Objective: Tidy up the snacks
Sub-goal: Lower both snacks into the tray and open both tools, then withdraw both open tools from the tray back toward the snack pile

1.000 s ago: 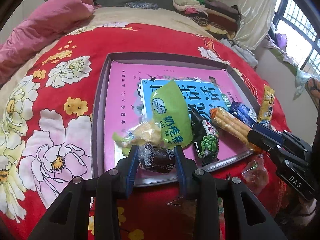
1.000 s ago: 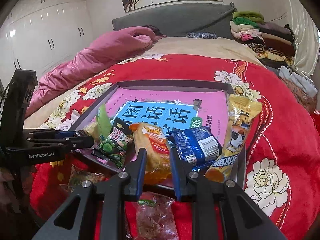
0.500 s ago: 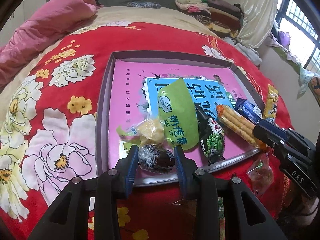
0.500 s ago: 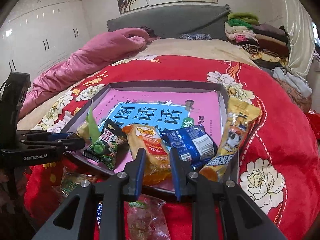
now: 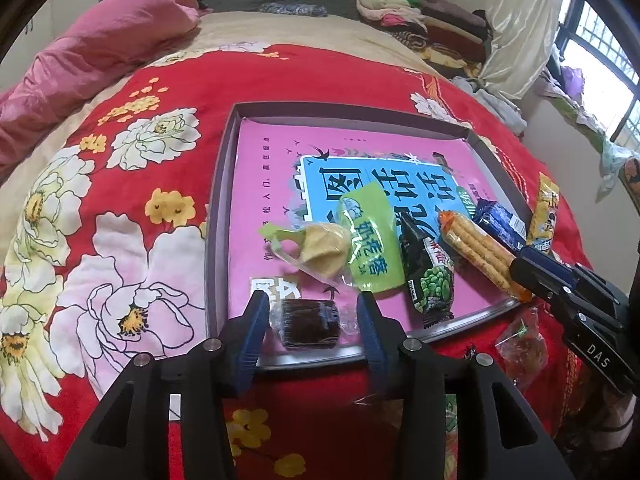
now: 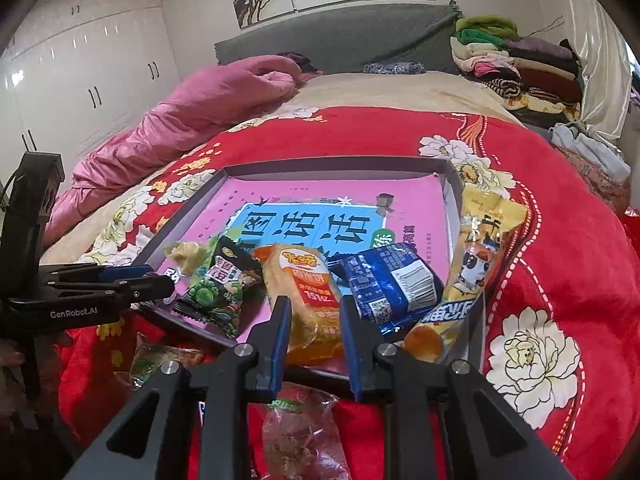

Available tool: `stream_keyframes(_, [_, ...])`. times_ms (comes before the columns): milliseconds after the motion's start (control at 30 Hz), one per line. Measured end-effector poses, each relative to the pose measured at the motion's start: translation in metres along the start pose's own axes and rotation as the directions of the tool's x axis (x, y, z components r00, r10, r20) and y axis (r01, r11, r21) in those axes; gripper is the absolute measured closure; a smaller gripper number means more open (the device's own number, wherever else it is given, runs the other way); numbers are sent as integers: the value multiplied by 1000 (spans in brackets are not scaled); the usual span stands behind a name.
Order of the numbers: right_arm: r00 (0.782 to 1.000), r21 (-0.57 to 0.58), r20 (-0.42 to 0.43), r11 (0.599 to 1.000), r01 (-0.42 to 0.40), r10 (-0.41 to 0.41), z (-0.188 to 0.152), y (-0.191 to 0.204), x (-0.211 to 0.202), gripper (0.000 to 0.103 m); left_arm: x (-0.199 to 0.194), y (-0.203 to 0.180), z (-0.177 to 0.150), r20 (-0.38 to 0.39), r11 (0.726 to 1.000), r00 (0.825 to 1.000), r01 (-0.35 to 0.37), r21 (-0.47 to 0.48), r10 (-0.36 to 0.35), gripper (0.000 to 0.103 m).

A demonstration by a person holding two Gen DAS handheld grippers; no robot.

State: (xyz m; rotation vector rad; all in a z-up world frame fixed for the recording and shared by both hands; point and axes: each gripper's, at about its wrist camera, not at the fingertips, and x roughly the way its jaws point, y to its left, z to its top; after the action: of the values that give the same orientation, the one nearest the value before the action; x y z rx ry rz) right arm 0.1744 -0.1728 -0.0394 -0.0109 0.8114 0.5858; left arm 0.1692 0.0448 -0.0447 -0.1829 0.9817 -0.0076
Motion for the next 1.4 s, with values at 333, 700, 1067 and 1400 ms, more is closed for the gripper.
stream_keyframes(333, [999,-18,-2,999,-39,39,-1,7,-1,74,-2,0,-1,-1,1000,1000,10,-2,-10,45])
stream_keyframes(700, [999,-16,-4,999,-52,52,-1,8,-2,69,-10,-3,-1,13,1000,1000,14,-1,-14,38])
stream_keyframes(1067, [999,-10,10,999,-46,46,0,7,-6,63,-20,-5,-1,29,1000,999,22,5,-22,33])
stream_keyframes(1400, [998,-1,40,999,-48,48,4,5,-15,55,-23,-13,-4,16,999,999,46,22,-46,28])
